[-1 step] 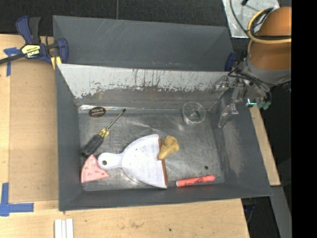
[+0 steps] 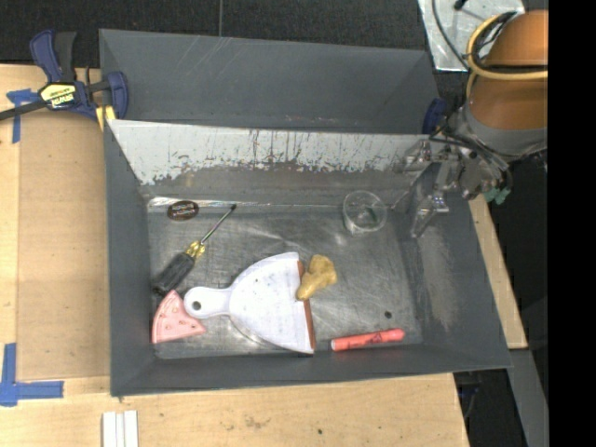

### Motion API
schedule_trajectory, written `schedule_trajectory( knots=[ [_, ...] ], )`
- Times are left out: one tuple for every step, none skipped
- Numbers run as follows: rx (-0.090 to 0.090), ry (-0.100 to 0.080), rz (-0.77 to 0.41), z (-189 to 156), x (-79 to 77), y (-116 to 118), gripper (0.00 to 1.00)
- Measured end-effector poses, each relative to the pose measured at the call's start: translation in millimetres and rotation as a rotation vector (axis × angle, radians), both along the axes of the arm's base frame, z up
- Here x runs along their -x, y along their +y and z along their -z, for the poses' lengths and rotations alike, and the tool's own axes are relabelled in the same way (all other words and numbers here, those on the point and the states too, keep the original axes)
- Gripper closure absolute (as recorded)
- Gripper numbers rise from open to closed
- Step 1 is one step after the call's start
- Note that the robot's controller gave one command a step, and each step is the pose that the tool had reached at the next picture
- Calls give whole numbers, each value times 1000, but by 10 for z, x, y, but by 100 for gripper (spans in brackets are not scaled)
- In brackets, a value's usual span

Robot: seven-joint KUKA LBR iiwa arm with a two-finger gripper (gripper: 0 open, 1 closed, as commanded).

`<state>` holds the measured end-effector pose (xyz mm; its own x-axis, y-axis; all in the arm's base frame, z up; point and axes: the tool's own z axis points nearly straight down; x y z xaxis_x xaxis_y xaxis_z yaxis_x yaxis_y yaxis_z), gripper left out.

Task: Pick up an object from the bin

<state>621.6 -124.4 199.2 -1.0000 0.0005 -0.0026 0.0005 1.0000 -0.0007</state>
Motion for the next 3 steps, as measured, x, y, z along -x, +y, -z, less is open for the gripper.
schedule_trajectory(
  knots=[
    [1,-5,-103,586,74,496,0],
    [-1,6,-18,546,511,886,0],
    [1,-1,-303,547,515,1050,0]
  ],
)
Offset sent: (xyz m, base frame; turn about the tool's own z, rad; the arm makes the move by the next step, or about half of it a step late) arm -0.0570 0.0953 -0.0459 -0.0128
